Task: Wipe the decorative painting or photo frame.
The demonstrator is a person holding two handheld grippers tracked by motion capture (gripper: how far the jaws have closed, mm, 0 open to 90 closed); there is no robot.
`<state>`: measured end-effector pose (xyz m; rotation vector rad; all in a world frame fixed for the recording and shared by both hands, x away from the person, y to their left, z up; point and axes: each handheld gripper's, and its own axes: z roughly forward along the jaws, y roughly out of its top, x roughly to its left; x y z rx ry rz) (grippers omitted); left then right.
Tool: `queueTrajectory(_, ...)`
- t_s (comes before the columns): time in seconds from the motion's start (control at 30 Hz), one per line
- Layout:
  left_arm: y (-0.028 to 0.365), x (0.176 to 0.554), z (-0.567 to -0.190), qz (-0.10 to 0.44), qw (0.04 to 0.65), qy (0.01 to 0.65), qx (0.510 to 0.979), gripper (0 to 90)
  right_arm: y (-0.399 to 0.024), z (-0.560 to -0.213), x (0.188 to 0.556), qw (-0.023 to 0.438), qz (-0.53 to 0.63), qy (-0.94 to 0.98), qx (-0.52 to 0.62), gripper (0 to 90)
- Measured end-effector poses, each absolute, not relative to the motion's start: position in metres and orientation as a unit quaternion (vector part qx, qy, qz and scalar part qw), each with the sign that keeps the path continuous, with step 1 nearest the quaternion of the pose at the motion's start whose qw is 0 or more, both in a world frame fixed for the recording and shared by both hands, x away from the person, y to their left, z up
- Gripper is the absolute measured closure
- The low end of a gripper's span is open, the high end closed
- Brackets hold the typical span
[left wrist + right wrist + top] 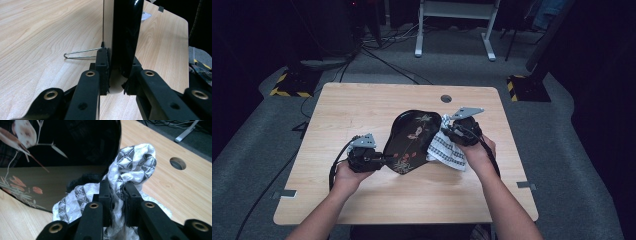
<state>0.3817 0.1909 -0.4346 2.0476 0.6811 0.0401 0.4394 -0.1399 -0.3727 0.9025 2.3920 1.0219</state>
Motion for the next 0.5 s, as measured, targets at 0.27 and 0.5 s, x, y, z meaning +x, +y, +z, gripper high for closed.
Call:
queueTrajectory(0.27, 0.191, 0.382, -0.435, 0.017, 0.472, 0.278, 0.837, 78.2, -0.135, -0.381, 0.439, 0.182, 0.351, 0.862, 0.318, 79.8)
queueTrajectory(0.5, 0.191, 0.382, -0.435, 0.017, 0.472, 0.277, 0.837, 78.1, -0.133, -0.387, 0.439, 0.176, 0.347, 0.865, 0.317, 79.8)
